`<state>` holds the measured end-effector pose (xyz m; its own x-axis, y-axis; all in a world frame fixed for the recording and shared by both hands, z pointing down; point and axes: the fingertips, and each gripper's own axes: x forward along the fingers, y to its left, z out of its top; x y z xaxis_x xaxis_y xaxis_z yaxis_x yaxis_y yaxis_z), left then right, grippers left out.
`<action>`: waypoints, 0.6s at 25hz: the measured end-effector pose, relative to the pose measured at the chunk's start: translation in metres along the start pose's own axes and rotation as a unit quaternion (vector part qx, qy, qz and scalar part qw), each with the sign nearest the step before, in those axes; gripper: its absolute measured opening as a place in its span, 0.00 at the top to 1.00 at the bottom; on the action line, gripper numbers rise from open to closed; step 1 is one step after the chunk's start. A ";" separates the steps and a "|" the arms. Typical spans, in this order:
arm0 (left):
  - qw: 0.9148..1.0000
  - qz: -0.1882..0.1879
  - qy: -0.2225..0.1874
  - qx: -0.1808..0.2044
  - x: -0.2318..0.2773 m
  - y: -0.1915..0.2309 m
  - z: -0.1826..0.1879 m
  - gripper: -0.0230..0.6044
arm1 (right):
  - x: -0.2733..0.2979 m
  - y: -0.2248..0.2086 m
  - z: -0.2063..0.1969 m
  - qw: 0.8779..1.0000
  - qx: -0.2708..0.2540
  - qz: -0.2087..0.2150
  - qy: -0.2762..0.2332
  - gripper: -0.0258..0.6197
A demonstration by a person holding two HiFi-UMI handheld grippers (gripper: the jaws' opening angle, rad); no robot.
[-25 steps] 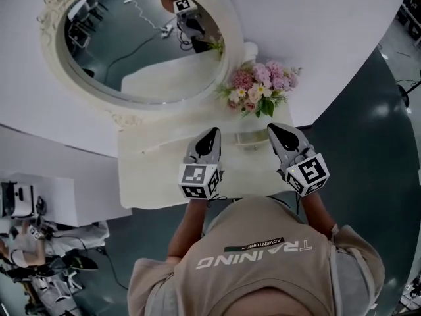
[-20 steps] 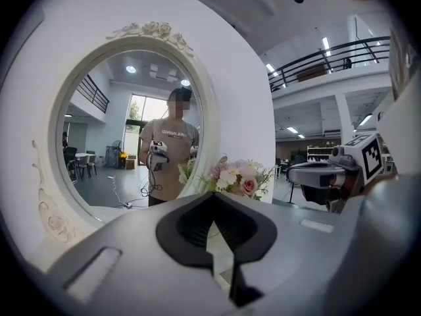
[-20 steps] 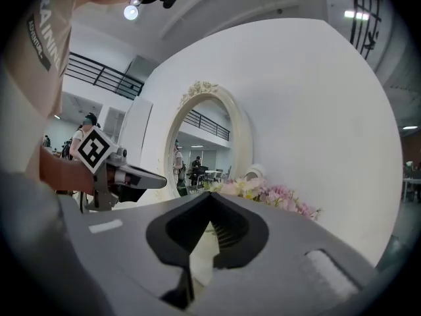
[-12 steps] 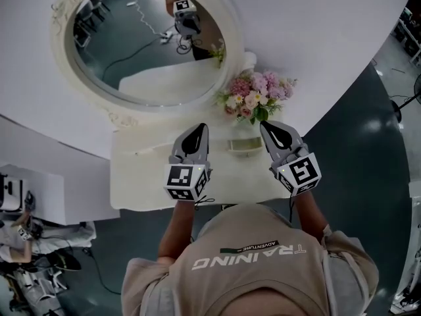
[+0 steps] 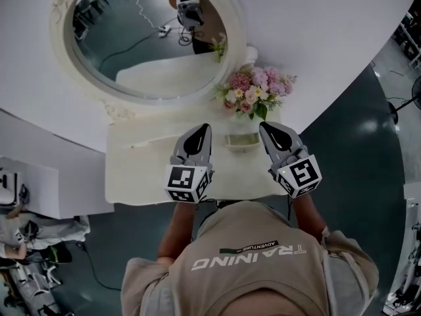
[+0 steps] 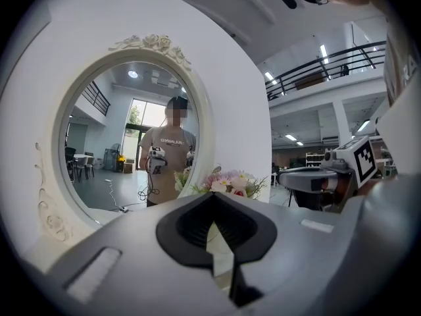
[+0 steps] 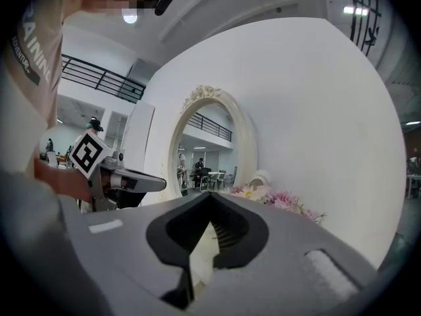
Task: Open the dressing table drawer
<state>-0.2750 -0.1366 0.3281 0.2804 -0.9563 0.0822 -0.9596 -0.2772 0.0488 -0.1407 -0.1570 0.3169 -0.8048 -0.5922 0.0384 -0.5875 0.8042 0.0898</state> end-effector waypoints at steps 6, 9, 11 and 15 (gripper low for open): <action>1.000 -0.009 0.001 0.006 -0.002 -0.004 0.003 0.93 | -0.003 0.007 -0.002 1.000 -0.006 0.002 -0.002 0.96; 1.000 -0.017 0.001 0.009 -0.002 -0.009 0.005 0.93 | -0.005 0.007 -0.003 1.000 -0.004 -0.001 -0.004 0.96; 1.000 -0.024 -0.001 0.012 -0.001 -0.012 0.008 0.93 | -0.006 0.007 -0.003 1.000 -0.001 -0.001 -0.006 0.96; 1.000 -0.024 -0.003 0.011 0.004 -0.011 0.007 0.93 | -0.004 0.010 -0.005 1.000 -0.006 0.004 -0.001 0.96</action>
<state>-0.2639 -0.1379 0.3209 0.3265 -0.9422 0.0748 -0.9452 -0.3251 0.0311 -0.1429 -0.1464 0.3230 -0.8099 -0.5854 0.0367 -0.5798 0.8085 0.1006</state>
